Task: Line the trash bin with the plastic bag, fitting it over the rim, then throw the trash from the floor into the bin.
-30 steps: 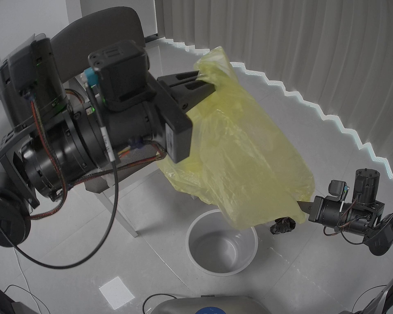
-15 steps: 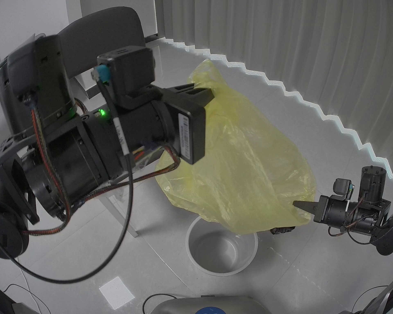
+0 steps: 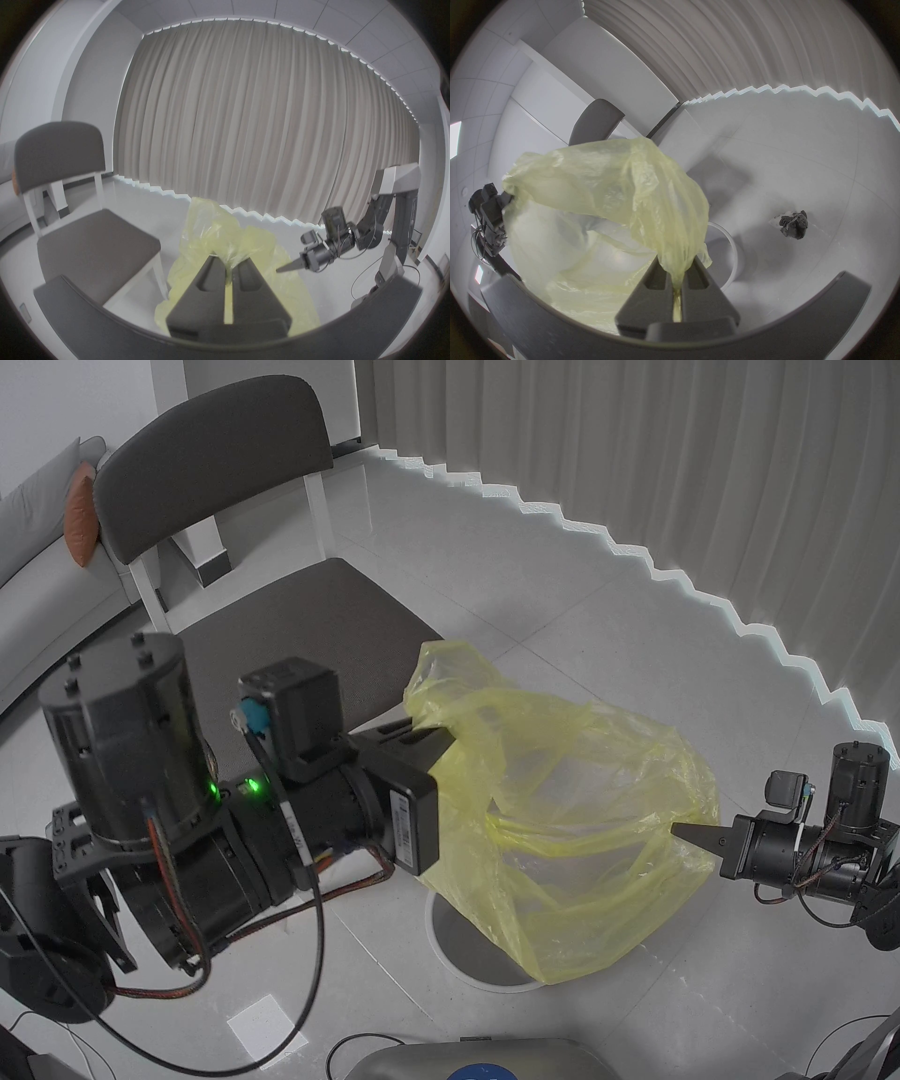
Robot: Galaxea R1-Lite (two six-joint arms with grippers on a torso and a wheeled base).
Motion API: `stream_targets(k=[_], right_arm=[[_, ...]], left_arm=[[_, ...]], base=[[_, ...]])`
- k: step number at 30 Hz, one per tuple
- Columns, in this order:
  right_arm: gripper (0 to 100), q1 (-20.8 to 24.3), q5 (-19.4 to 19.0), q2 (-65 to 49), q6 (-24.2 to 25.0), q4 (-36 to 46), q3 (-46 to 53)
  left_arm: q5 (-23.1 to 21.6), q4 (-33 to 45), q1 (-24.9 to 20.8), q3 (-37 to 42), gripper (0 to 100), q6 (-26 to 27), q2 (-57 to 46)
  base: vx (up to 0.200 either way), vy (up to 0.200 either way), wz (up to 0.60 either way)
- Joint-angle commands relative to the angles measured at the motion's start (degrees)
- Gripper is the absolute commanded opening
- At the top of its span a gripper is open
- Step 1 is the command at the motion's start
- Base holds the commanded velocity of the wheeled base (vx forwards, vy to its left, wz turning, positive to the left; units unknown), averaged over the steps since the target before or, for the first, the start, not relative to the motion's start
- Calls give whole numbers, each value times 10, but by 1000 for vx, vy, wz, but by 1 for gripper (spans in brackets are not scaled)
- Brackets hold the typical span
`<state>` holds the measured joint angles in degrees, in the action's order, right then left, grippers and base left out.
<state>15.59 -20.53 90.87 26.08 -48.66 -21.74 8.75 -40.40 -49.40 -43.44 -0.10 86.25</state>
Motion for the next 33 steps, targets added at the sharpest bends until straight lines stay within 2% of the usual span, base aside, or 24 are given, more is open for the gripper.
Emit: stream_targets(k=[1, 4, 8, 12, 17, 27, 33], right_arm=[[0, -3, 1, -6, -14, 1, 6], [0, -5, 4, -4, -21, 8, 6], [0, -14, 10, -7, -45, 59, -8], [0, -14, 47, -3, -81, 69, -3], [0, -7, 74, -5, -117, 68, 6], [0, 17, 76, 3, -152, 73, -8], [0, 16, 74, 14, -154, 72, -17]], left_arm=[[14, -29, 21, 34, 0, -5, 47], [21, -57, 23, 45, 0, -7, 63], [39, -146, 23, 67, 0, -25, 112], [42, -180, 33, 80, 0, -25, 147], [53, -189, 32, 92, 0, -25, 165], [56, -193, 43, 92, 0, -91, 207], [56, -221, 41, 93, 0, -95, 231]], base=[[0, 0, 0], [0, 0, 0], [0, 0, 0], [0, 0, 0], [0, 0, 0], [0, 0, 0], [0, 0, 0]])
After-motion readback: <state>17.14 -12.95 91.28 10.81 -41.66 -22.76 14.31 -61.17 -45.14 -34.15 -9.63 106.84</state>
